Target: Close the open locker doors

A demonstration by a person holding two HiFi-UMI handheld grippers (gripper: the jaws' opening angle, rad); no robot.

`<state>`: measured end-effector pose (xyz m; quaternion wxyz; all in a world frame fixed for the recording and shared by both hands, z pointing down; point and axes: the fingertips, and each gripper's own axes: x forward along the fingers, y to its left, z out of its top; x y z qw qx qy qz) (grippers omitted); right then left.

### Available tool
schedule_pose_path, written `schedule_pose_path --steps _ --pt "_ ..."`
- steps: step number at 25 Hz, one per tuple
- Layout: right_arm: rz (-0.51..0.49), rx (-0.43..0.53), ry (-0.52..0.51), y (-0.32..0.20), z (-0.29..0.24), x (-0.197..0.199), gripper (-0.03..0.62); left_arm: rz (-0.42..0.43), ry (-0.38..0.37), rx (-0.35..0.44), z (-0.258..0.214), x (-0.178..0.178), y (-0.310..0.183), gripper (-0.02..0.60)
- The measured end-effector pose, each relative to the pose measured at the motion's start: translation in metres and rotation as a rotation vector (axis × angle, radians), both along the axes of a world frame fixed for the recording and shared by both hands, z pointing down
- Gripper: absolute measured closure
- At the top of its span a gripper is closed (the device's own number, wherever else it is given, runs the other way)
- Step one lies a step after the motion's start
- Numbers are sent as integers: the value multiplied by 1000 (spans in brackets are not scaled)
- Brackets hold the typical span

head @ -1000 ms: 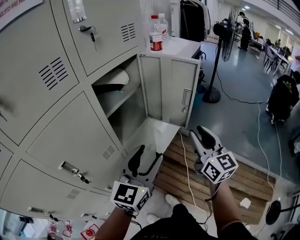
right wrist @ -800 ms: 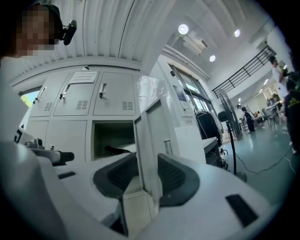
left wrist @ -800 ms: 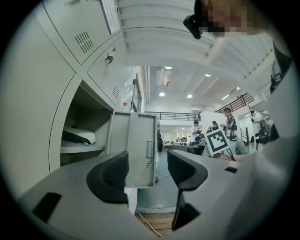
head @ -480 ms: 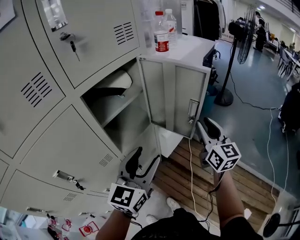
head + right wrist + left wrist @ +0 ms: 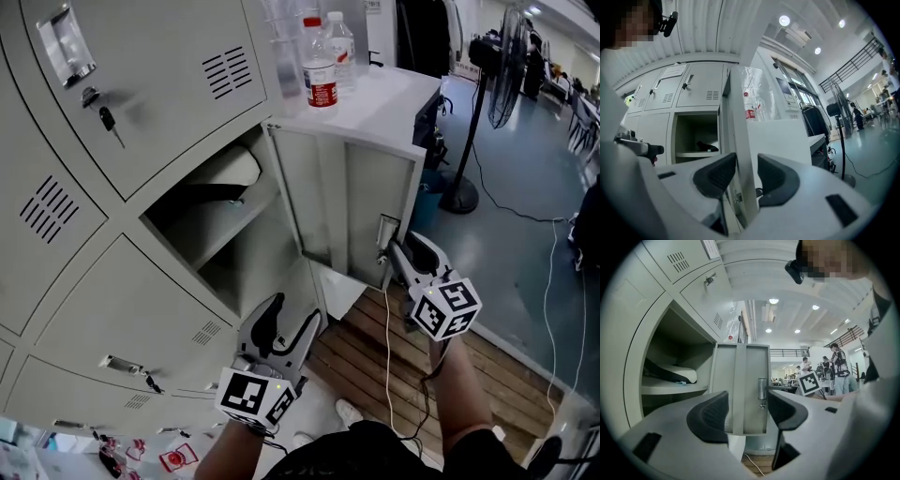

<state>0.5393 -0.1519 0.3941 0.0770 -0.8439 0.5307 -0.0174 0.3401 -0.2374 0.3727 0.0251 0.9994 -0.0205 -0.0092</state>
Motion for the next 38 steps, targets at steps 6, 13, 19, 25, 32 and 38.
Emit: schedule_pose_path --steps 6,13,19,25,32,38 --pt "-28 -14 12 -5 0 2 464 -7 7 -3 -3 10 0 330" --pt "-46 -27 20 -5 0 -4 482 -13 8 -6 -3 7 0 330" --pt "-66 -26 20 -5 0 -24 484 -17 12 -11 -4 -6 -1 330" --pt "-110 -31 29 -8 0 -59 485 -10 23 -14 -9 -22 1 330" --pt "-154 -42 51 -20 -1 -100 487 -10 24 -19 -10 -47 -1 330" --pt "-187 -72 88 -35 0 -134 484 -24 29 -24 -11 -70 -10 330"
